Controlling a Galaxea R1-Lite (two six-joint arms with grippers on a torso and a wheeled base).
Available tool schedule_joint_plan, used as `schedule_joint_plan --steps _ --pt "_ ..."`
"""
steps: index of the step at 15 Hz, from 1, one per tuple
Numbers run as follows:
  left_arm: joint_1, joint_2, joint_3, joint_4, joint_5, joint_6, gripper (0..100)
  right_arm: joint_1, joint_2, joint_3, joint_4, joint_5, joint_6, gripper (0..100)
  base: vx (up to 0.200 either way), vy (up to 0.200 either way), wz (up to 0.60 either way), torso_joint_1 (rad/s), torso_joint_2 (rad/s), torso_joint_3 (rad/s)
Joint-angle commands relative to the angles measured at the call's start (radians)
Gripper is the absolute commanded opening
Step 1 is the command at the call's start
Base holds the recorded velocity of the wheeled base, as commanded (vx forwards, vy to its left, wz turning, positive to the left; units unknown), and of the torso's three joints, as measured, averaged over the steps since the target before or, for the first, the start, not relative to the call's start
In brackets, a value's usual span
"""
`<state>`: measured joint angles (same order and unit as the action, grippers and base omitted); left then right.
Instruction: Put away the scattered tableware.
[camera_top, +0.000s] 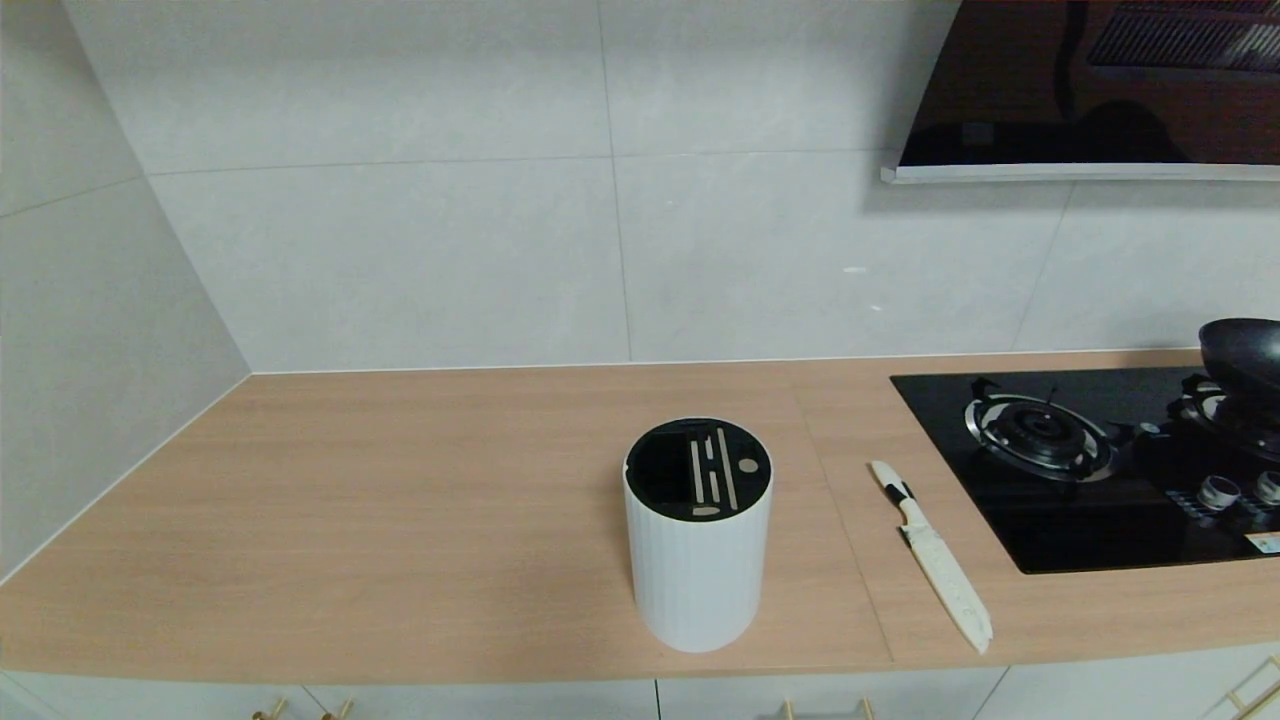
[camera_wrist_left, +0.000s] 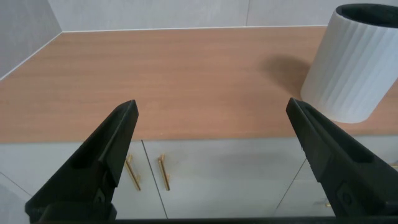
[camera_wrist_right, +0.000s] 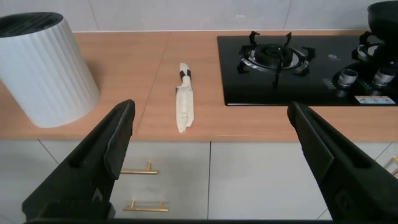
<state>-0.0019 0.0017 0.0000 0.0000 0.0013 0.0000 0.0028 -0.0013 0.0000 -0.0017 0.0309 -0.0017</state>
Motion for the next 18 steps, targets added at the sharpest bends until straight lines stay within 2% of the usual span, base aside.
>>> schedule_joint_plan --steps 1,10,11,12,14,18 --pt "0.000 0.001 0.000 0.000 0.000 0.000 100 0.000 0.001 0.000 -0.001 0.000 0.000 100 0.000 0.000 0.00 0.000 0.00 0.000" --pt "0.000 0.000 0.000 0.000 0.002 -0.002 100 -0.001 0.001 0.000 0.000 -0.032 0.022 100 0.000 0.000 0.00 0.000 0.00 0.000" --pt "0.000 0.000 0.000 0.000 0.002 0.000 100 -0.001 0.001 -0.014 -0.004 -0.042 0.020 100 0.000 0.000 0.00 0.000 0.00 0.000" --pt "0.000 0.000 0.000 0.000 0.002 0.000 100 0.000 0.009 -0.104 -0.003 -0.035 0.025 100 0.000 0.000 0.00 0.000 0.00 0.000" --pt "0.000 0.000 0.000 0.000 0.002 0.000 100 0.026 0.139 -0.221 0.031 0.004 0.020 100 0.000 0.000 0.00 0.000 0.00 0.000" --pt "0.000 0.000 0.000 0.000 0.002 0.000 100 0.046 0.544 -0.322 0.022 0.106 0.020 100 0.000 0.000 0.00 0.000 0.00 0.000"
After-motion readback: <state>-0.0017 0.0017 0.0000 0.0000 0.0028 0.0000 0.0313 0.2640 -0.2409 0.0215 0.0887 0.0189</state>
